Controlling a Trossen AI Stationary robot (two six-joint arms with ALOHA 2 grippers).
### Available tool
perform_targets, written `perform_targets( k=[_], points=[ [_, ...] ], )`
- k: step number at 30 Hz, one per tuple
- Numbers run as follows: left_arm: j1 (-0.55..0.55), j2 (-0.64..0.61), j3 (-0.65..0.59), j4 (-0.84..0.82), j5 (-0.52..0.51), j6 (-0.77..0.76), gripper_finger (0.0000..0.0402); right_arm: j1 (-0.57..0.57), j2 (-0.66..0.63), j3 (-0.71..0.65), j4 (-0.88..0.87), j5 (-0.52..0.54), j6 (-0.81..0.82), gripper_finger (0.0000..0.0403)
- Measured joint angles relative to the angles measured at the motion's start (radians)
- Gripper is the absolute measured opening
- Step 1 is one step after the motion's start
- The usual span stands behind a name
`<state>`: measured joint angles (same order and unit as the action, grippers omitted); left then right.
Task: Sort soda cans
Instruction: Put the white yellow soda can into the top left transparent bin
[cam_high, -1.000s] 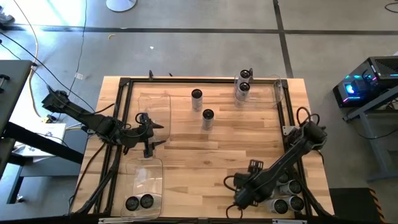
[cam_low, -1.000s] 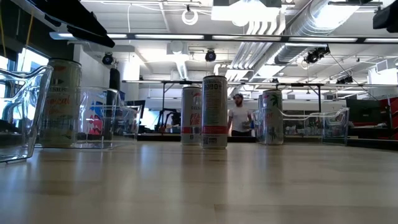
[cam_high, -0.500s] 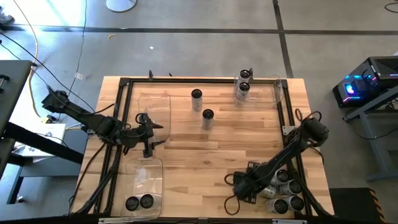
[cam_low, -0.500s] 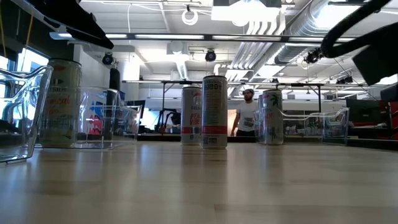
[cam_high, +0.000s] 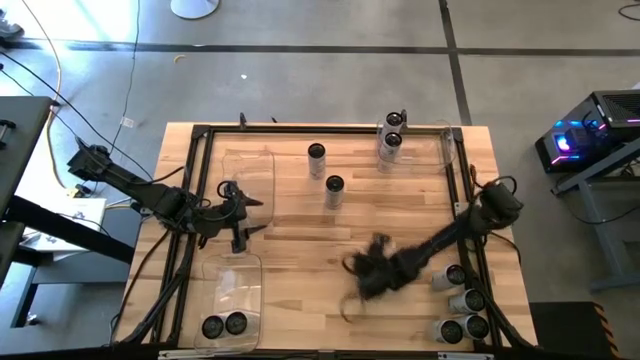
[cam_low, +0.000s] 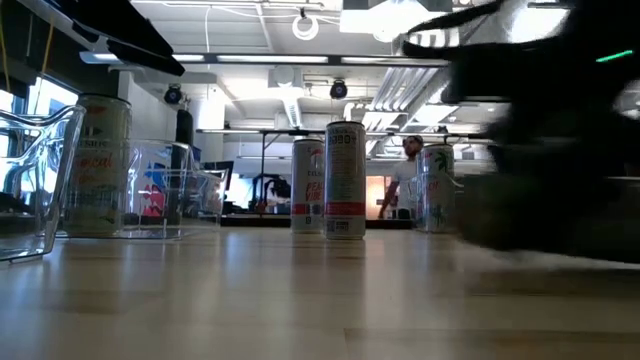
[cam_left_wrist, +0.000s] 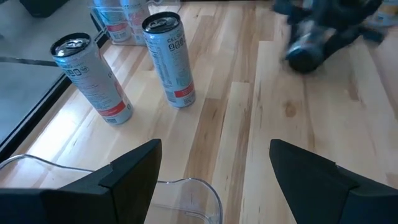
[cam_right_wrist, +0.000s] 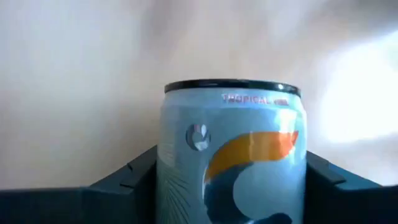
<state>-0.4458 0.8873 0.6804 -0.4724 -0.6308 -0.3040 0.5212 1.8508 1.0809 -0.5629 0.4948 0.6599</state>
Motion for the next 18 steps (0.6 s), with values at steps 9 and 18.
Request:
perform_targets(
  k=[9,18],
  points=[
    [0.001,0.000,0.000,0.000,-0.010,-0.017,0.0294,-0.142,-0.044,-0.160,0.956,0.224,-0.436,0.0233],
    [0.001,0.000,0.000,0.012,-0.041,-0.018,0.0294,-0.222,-0.004,-0.491,1.921,0.023,-0.645,0.0233]
  ],
)
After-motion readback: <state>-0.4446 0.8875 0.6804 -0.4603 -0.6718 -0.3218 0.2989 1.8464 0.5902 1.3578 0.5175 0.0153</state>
